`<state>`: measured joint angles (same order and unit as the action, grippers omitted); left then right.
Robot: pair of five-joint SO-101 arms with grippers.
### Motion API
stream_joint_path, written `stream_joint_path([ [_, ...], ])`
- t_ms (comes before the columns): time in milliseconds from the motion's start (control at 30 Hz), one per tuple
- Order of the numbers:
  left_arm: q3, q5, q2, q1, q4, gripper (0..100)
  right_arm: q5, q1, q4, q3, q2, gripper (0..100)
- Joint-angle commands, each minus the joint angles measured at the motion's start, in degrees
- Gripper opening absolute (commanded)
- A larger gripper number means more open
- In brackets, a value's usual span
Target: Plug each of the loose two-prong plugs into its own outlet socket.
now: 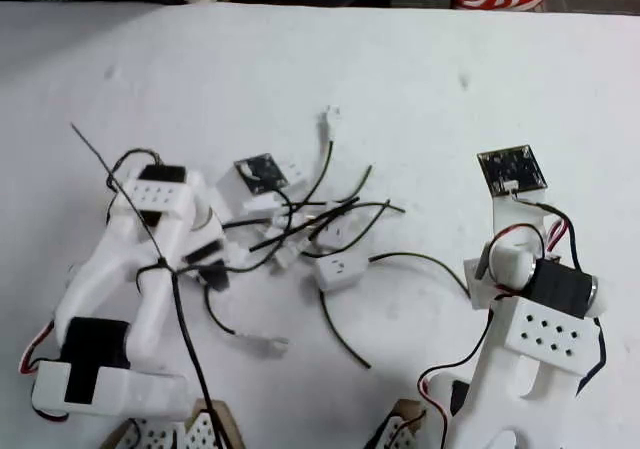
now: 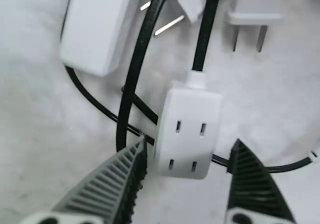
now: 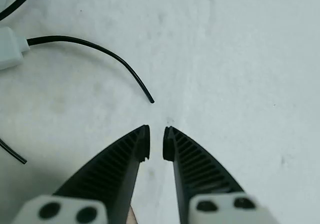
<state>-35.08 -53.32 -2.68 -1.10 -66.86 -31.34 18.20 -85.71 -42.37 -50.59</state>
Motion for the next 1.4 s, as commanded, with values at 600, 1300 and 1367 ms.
stream_joint_path([
  [600,-2.64,18.37,-0.22,13.14,7.91,3,-0.35,0.22,0.48,0.35,0.13,5.9],
  [1300,-1.05,18.46,-42.07,-15.78,-10.73,25,-0.35,-23.69,-8.66,11.43,0.57,6.0],
  [1367,-3.69,18.37,-45.58,-21.32,-10.55,25,-0.35,-30.55,-8.66,11.43,0.57,6.0],
])
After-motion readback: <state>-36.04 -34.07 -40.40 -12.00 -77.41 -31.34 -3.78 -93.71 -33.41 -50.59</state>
